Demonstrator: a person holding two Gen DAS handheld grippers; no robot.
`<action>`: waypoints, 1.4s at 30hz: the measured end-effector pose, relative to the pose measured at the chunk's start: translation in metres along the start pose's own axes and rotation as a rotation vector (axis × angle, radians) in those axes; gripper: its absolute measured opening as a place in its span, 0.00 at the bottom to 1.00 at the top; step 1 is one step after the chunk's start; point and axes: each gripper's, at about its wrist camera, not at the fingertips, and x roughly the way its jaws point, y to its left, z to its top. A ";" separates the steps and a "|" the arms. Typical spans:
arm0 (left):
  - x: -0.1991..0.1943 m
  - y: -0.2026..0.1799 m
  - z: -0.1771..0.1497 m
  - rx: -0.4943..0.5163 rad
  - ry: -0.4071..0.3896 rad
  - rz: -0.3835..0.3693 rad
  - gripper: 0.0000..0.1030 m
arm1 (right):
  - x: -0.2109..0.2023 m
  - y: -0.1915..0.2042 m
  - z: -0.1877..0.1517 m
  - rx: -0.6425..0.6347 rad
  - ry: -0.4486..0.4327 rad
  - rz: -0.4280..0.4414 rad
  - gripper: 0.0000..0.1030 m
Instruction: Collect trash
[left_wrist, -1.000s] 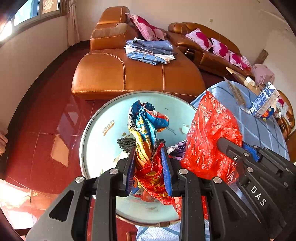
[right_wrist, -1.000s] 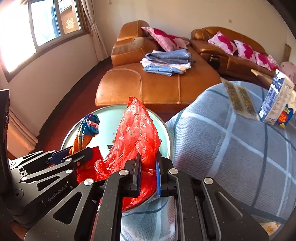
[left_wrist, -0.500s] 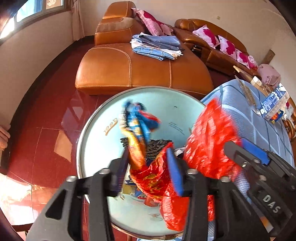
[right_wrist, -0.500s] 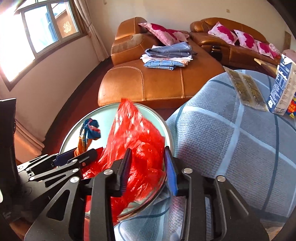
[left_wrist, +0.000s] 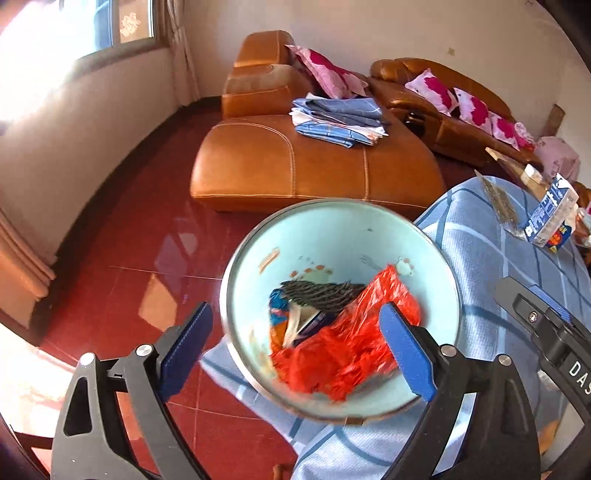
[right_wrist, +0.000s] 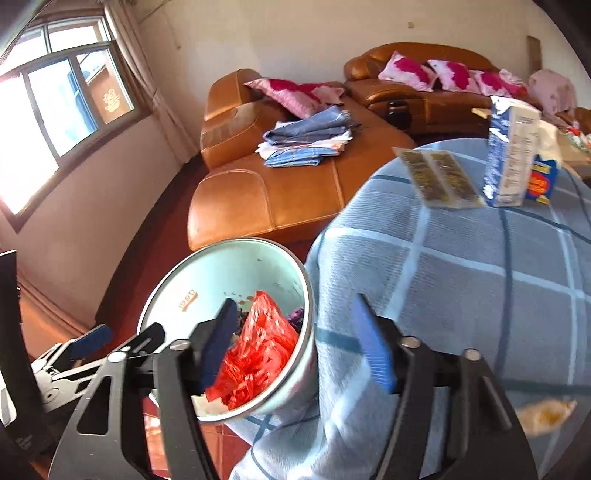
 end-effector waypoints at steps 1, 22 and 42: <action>-0.003 0.001 -0.004 0.000 0.001 0.005 0.87 | -0.004 0.000 -0.004 0.003 0.004 0.005 0.66; -0.124 0.017 -0.096 0.024 -0.170 0.098 0.94 | -0.120 0.030 -0.073 -0.044 -0.122 0.035 0.85; -0.233 0.014 -0.104 -0.002 -0.467 0.084 0.94 | -0.238 0.043 -0.084 -0.036 -0.473 -0.004 0.95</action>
